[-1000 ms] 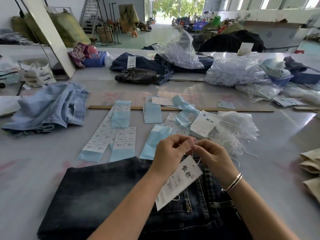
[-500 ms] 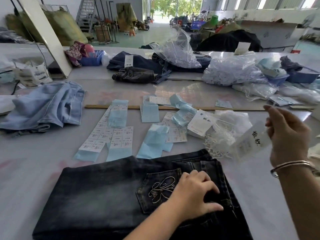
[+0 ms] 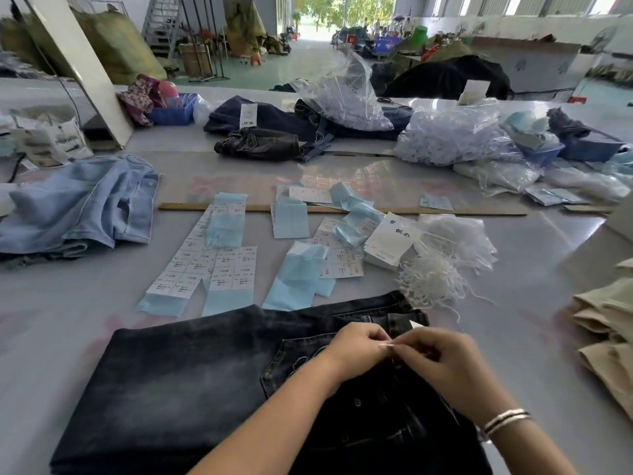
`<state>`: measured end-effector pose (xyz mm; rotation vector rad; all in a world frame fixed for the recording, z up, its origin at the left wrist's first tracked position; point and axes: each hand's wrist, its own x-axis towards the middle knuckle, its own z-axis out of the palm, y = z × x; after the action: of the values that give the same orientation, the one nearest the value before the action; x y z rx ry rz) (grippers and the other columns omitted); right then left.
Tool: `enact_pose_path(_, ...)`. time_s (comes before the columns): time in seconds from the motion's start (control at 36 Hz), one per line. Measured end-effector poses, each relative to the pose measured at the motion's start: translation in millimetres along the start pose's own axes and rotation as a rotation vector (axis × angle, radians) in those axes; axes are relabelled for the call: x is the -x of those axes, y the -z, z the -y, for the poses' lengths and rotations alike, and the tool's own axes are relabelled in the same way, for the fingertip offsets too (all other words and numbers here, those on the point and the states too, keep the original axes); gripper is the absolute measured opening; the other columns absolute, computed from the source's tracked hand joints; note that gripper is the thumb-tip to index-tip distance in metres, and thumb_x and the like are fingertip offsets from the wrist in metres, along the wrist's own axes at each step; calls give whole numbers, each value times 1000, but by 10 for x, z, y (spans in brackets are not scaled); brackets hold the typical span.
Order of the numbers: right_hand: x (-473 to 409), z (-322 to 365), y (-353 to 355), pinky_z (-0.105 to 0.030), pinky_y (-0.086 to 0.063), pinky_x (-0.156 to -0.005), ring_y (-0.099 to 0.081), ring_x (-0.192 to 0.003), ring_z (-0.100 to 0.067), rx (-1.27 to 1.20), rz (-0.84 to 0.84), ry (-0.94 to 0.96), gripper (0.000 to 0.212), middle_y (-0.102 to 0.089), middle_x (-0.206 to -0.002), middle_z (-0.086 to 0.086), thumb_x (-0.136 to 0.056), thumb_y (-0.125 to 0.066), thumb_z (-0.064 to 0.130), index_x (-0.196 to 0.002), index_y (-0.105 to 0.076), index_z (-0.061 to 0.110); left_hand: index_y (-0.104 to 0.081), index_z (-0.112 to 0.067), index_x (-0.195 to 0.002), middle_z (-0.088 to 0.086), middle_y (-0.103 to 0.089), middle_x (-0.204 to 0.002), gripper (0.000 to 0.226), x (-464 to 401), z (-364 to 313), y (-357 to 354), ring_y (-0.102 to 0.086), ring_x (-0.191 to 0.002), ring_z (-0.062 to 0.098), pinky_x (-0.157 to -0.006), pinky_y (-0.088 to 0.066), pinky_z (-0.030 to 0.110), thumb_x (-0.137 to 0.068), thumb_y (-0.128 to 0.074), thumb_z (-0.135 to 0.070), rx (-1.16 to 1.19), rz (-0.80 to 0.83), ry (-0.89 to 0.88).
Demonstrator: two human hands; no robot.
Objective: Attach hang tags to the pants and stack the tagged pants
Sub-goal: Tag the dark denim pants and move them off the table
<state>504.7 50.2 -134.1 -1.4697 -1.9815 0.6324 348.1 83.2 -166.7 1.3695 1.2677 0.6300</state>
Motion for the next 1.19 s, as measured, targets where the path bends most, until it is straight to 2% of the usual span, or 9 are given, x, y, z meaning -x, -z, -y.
enact_pose_path(0.11,46,-24,3,-20,-49,-65,-61,-69,1,194,-25,-39,12,-64,-65,20,-78,-74,26,-67,-71,32,-63,-19,-62,-1,-58,-60,27,58,-62,124,-54,-58,11,-57,-45,19,-85,-58,-9,325,150,98)
enact_pose_path(0.28,54,62,-108,-22,-40,-55,-61,-70,-7,425,-61,-185,18,-66,-69,10,-82,-60,44,-76,-70,31,-61,-11,-84,3,-59,-76,24,122,-4,137,-56,-70,10,-68,-47,16,-88,-42,3,355,227,47)
enact_pose_path(0.56,74,38,-368,-37,-49,-62,-62,-68,-22,213,-278,-165,13,-68,-69,0,-81,-73,23,-70,-72,16,-70,-10,-100,5,-71,-95,21,131,221,82,-63,-93,15,-94,-51,26,-87,-63,5,419,71,-158)
enact_pose_path(0.64,103,-6,-433,-33,-49,-61,-63,-66,-18,171,-309,-153,10,-69,-68,3,-80,-74,21,-72,-73,15,-70,-5,-96,4,-71,-88,17,136,268,30,-65,-83,9,-85,-52,20,-86,-63,6,391,-8,-192)
enact_pose_path(0.69,120,-12,-436,-17,-46,-62,-61,-64,-7,124,-299,-128,9,-66,-67,10,-80,-75,21,-72,-73,18,-70,-8,-90,-6,-69,-75,15,140,289,8,-62,-70,1,-74,-50,15,-87,-63,5,342,-70,-206)
enact_pose_path(0.78,141,-6,-358,-3,-41,-63,-60,-66,5,-21,-261,-135,12,-63,-68,20,-78,-75,15,-77,-70,27,-67,-13,-88,-9,-66,-66,13,135,283,15,-60,-64,0,-67,-48,14,-90,-62,-1,269,-114,-207)
enact_pose_path(0.89,188,-48,-119,-19,-48,-59,-54,-57,-4,-453,-174,-278,32,-69,-82,0,-83,-62,-6,-92,-66,24,-61,-15,-91,-3,-63,-75,13,103,285,58,-57,-65,5,-69,-49,18,-94,-56,-3,300,-174,-186)
enact_pose_path(1.06,202,8,123,-18,-54,-62,-64,-61,-14,-1054,-173,-380,22,-69,-75,-11,-72,-63,-5,-76,-76,12,-75,-17,-76,-1,-60,-68,38,132,208,165,-55,-61,7,-62,-50,19,-95,-46,0,747,-61,-95)
enact_pose_path(1.19,139,38,158,-28,-57,-75,-69,-96,-31,-1349,-63,-327,43,-70,-102,-23,-62,-44,-15,-84,-77,4,-78,-10,-95,4,-71,-84,24,224,112,190,-67,-81,11,-79,-54,22,-83,-58,-3,925,114,-179)
